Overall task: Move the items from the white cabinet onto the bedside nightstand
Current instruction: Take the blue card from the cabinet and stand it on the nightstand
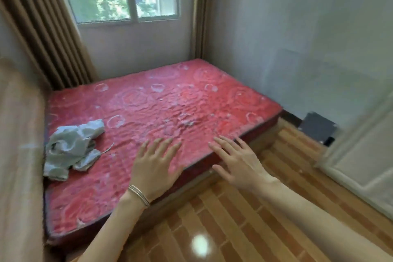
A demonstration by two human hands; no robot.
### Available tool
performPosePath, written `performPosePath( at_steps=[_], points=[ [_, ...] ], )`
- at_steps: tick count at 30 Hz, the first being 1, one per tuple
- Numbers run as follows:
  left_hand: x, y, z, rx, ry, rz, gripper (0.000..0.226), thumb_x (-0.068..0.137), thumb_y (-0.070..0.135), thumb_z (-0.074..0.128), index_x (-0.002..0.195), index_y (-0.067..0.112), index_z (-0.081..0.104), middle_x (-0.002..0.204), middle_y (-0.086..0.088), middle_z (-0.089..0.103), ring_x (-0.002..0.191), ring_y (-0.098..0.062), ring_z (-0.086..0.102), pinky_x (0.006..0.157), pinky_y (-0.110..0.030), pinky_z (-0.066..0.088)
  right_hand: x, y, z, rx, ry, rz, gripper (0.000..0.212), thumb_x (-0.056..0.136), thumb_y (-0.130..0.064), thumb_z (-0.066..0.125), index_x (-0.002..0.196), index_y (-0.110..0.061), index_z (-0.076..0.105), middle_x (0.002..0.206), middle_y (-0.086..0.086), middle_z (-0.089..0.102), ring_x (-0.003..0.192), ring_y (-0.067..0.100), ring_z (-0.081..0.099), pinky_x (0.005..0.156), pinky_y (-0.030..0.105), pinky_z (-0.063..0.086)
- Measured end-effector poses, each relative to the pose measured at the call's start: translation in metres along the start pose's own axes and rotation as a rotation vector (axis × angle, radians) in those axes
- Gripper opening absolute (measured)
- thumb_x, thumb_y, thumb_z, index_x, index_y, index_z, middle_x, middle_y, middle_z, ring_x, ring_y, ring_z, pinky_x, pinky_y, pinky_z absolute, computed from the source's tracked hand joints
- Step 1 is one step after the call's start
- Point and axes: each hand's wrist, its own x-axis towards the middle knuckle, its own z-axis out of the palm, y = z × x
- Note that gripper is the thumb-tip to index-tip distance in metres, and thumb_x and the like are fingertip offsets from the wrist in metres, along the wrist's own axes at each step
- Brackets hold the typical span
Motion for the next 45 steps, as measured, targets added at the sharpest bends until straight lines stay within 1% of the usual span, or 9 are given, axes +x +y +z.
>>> performPosePath(
  at_steps=[7, 10, 13, 17, 24, 31, 36, 41, 45],
  points=[
    [0.111, 0.206, 0.005, -0.219, 0.025, 0.5, 0.056, 0.083, 0.054, 0.039, 0.123, 0.023, 0.062, 0.121, -0.004, 0.064, 0.111, -0.029, 0.058, 0.095, -0.05, 0.042, -0.178, 0.112, -0.102, -0.192, 0.004, 0.553, 0.058, 0.088, -0.05, 0.041, 0.139, -0.022, 0.042, 0.142, 0.003, 0.045, 0.133, 0.02, 0.038, 0.111, 0.044, 0.018],
    [0.135, 0.286, -0.004, -0.284, 0.065, 0.667, 0.055, 0.082, 0.053, 0.04, 0.121, 0.023, 0.063, 0.121, -0.001, 0.064, 0.11, -0.026, 0.059, 0.093, -0.046, 0.044, -0.235, 0.132, -0.144, -0.241, 0.068, 0.699, 0.058, 0.088, -0.051, 0.033, 0.135, -0.019, 0.048, 0.137, 0.005, 0.051, 0.127, 0.023, 0.045, 0.108, 0.046, 0.024],
    [0.15, 0.377, -0.015, -0.332, 0.091, 0.809, 0.053, 0.082, 0.052, 0.041, 0.121, 0.024, 0.062, 0.122, 0.0, 0.062, 0.111, -0.023, 0.058, 0.094, -0.042, 0.044, -0.3, 0.156, -0.179, -0.323, 0.13, 0.812, 0.055, 0.088, -0.047, 0.036, 0.133, -0.018, 0.05, 0.133, 0.005, 0.055, 0.123, 0.021, 0.05, 0.106, 0.045, 0.033],
    [0.148, 0.48, -0.02, -0.404, 0.134, 0.939, 0.052, 0.084, 0.052, 0.038, 0.121, 0.023, 0.062, 0.12, -0.001, 0.064, 0.108, -0.023, 0.06, 0.09, -0.041, 0.047, -0.376, 0.184, -0.203, -0.405, 0.165, 0.917, 0.05, 0.089, -0.046, 0.039, 0.127, -0.019, 0.056, 0.129, 0.002, 0.057, 0.12, 0.019, 0.052, 0.105, 0.041, 0.034],
    [0.152, 0.627, -0.001, -0.418, 0.137, 0.972, 0.051, 0.083, 0.055, 0.039, 0.119, 0.026, 0.062, 0.118, 0.003, 0.065, 0.106, -0.02, 0.061, 0.088, -0.037, 0.048, -0.492, 0.254, -0.235, -0.483, 0.214, 0.958, 0.047, 0.085, -0.044, 0.042, 0.121, -0.02, 0.059, 0.122, -0.001, 0.061, 0.115, 0.016, 0.055, 0.102, 0.039, 0.035],
    [0.189, 0.747, -0.007, -0.444, 0.205, 0.932, 0.051, 0.083, 0.052, 0.041, 0.12, 0.023, 0.062, 0.116, 0.001, 0.065, 0.106, -0.021, 0.06, 0.087, -0.038, 0.049, -0.574, 0.355, -0.293, -0.543, 0.21, 0.913, 0.05, 0.087, -0.045, 0.038, 0.124, -0.017, 0.058, 0.125, 0.001, 0.06, 0.117, 0.017, 0.054, 0.102, 0.044, 0.037],
    [0.212, 0.787, 0.016, -0.393, 0.178, 0.902, 0.052, 0.084, 0.055, 0.04, 0.123, 0.025, 0.059, 0.118, 0.003, 0.064, 0.107, -0.019, 0.06, 0.089, -0.038, 0.048, -0.593, 0.413, -0.295, -0.51, 0.255, 0.874, 0.049, 0.087, -0.043, 0.039, 0.125, -0.017, 0.057, 0.125, 0.001, 0.059, 0.117, 0.016, 0.054, 0.103, 0.043, 0.036],
    [0.246, 0.81, 0.057, -0.355, 0.143, 0.877, 0.052, 0.083, 0.056, 0.04, 0.121, 0.027, 0.06, 0.117, 0.004, 0.065, 0.107, -0.019, 0.061, 0.089, -0.038, 0.048, -0.594, 0.469, -0.258, -0.453, 0.259, 0.86, 0.049, 0.086, -0.044, 0.039, 0.124, -0.02, 0.058, 0.125, -0.002, 0.059, 0.117, 0.014, 0.053, 0.106, 0.037, 0.036],
    [0.289, 0.826, 0.095, -0.346, 0.147, 0.886, 0.051, 0.082, 0.055, 0.041, 0.118, 0.026, 0.062, 0.114, 0.004, 0.066, 0.105, -0.019, 0.062, 0.087, -0.038, 0.049, -0.582, 0.523, -0.233, -0.446, 0.234, 0.865, 0.049, 0.085, -0.045, 0.039, 0.125, -0.022, 0.057, 0.125, -0.004, 0.059, 0.117, 0.011, 0.053, 0.102, 0.04, 0.037]
  ],
)
